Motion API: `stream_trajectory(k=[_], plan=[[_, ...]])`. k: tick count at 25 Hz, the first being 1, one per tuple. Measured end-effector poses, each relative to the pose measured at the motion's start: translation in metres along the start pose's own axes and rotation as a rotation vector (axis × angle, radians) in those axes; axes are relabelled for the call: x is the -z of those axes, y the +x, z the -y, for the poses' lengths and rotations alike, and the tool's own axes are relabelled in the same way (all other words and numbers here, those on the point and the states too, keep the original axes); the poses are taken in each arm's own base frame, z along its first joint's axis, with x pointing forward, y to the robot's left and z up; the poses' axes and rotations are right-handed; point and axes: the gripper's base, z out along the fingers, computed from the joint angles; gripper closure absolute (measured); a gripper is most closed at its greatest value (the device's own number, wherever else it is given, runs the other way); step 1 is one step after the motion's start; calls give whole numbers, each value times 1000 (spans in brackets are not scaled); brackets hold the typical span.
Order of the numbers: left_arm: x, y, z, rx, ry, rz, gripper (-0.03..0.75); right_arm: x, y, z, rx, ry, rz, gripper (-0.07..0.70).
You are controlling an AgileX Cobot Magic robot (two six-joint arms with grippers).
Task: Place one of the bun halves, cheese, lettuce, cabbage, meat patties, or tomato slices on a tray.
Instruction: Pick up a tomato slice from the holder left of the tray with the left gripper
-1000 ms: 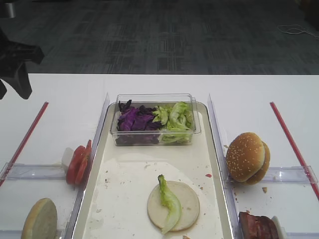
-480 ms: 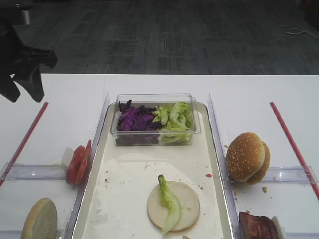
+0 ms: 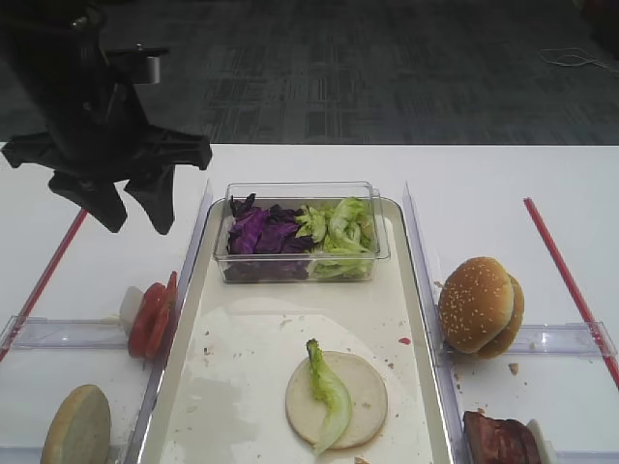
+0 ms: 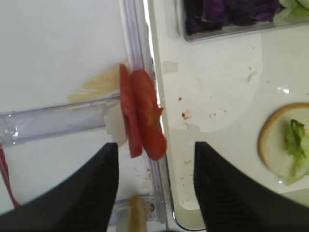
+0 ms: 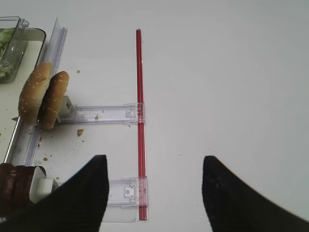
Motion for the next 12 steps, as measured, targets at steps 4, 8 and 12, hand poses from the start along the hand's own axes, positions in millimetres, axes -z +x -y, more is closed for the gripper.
stream_trajectory(k=[4,8,12], plan=[[-6,2,12,-3,1,-16,354,0,0,0,0,0,2,165],[-13,1,15,10,15,-40,354,0,0,0,0,0,2,165],[-20,-1,15,14,17,-61,354,0,0,0,0,0,2,165]])
